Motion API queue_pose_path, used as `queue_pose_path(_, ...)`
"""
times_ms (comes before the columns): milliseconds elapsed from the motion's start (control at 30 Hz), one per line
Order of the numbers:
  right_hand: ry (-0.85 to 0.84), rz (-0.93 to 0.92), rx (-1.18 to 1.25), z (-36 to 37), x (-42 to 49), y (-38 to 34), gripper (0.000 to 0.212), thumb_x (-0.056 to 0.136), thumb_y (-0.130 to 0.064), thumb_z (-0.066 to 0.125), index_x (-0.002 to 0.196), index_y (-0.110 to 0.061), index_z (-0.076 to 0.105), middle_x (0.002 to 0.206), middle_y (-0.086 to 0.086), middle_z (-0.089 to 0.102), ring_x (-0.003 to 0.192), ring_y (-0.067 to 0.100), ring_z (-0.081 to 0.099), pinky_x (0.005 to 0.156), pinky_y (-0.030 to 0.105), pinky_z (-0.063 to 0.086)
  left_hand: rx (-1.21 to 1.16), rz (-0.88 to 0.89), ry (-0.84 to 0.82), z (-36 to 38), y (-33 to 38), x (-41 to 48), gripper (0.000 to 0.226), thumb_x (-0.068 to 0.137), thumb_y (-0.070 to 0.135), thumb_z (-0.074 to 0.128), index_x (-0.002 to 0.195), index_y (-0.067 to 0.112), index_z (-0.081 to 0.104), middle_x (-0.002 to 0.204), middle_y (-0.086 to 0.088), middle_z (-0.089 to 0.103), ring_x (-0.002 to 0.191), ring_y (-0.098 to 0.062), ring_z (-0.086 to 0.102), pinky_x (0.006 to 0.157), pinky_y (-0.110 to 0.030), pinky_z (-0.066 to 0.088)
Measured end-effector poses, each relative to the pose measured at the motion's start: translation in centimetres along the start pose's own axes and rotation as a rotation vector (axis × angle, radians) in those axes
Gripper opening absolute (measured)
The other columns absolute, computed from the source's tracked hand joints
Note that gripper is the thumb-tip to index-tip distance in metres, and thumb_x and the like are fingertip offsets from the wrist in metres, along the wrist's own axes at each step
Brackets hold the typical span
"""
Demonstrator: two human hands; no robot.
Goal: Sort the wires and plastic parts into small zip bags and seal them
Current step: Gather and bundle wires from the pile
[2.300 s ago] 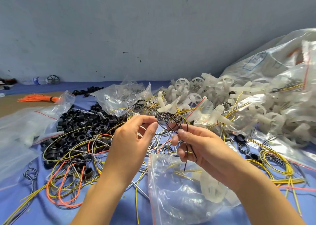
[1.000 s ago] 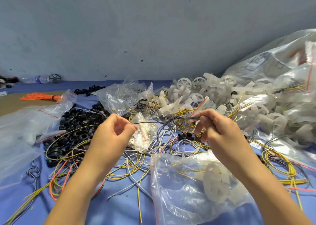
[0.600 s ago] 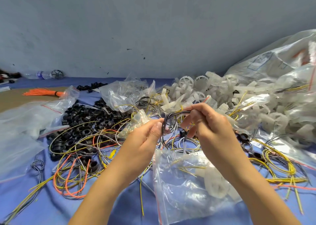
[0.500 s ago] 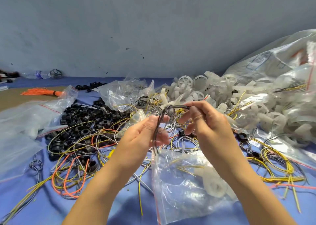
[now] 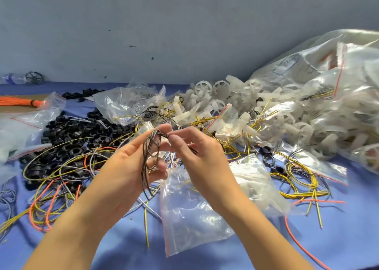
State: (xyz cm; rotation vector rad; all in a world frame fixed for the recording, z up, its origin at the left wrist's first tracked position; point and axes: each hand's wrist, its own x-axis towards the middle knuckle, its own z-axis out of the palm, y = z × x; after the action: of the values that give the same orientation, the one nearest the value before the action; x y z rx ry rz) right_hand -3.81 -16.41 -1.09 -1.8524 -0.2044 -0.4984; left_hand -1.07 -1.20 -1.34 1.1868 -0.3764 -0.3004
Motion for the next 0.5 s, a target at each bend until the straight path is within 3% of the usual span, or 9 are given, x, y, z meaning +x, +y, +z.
queue_pose_path(67,-0.069,0.061,0.071,0.7,-0.3,-0.1,0.011,0.096,-0.024,0.061,0.094,-0.019,0.07,0.082,-0.006,0.073,0.08,0.01,0.068,0.08,0.034,0.055,0.112,0.06,0.011,-0.5,-0.4,-0.3,0.032,0.084,0.033,0.059,0.113,0.027,0.072,0.079,0.005,0.065,0.058,-0.007,0.055,0.061,-0.023,0.054)
queue_pose_path(100,-0.106,0.082,0.099,1.0,-0.3,-0.1,0.011,0.097,-0.022,0.061,0.095,-0.017,0.07,0.084,-0.005,0.073,0.082,0.012,0.069,0.083,0.038,0.055,0.16,0.1,0.02,-0.8,-0.5,-0.5,0.031,0.083,0.037,0.06,0.108,0.028,0.073,0.079,0.007,0.066,0.062,-0.006,0.058,0.061,-0.022,0.055)
queue_pose_path(167,-0.171,0.069,0.067,1.1,-0.4,-0.2,0.013,0.097,-0.024,0.06,0.101,-0.016,0.071,0.092,-0.005,0.074,0.087,0.01,0.068,0.085,0.033,0.054,0.213,0.163,0.013,-1.5,-0.5,-0.7,0.031,0.079,0.046,0.066,0.101,0.027,0.075,0.089,0.007,0.073,0.077,-0.005,0.067,0.069,-0.02,0.056)
queue_pose_path(233,-0.174,-0.049,-0.142,0.5,-0.2,0.1,0.018,0.098,-0.026,0.058,0.11,-0.019,0.069,0.103,-0.007,0.072,0.095,0.008,0.063,0.088,0.026,0.048,0.277,0.178,0.021,-2.8,-0.2,-1.0,0.042,0.077,0.055,0.071,0.103,0.021,0.073,0.104,-0.001,0.074,0.095,-0.01,0.069,0.083,-0.024,0.056)
queue_pose_path(300,-0.139,-0.167,-0.411,-0.6,0.1,0.5,0.021,0.099,-0.022,0.055,0.117,-0.022,0.065,0.113,-0.005,0.067,0.104,0.015,0.057,0.094,0.033,0.043,0.334,0.152,0.122,-4.5,0.2,-1.1,0.054,0.069,0.062,0.075,0.102,0.019,0.073,0.101,-0.004,0.074,0.094,-0.015,0.07,0.086,-0.028,0.057)
queue_pose_path(400,-0.297,-0.2,-0.667,-1.3,0.0,1.0,0.04,0.094,-0.007,0.051,0.122,-0.035,0.061,0.128,-0.006,0.055,0.117,0.02,0.045,0.101,0.039,0.035,0.324,-0.001,0.265,-7.2,0.6,-1.2,0.062,0.059,0.054,0.081,0.101,0.009,0.073,0.073,-0.004,0.071,0.063,-0.016,0.07,0.065,-0.029,0.061)
queue_pose_path(500,-0.553,-0.308,-0.862,0.2,-1.2,1.6,0.055,0.081,-0.001,0.056,0.119,-0.039,0.062,0.141,-0.005,0.044,0.134,0.021,0.03,0.111,0.041,0.022,0.401,-0.249,0.205,-8.3,0.5,-1.8,0.078,0.038,0.063,0.089,0.095,0.012,0.075,0.065,-0.006,0.065,0.049,-0.015,0.058,0.04,-0.024,0.047)
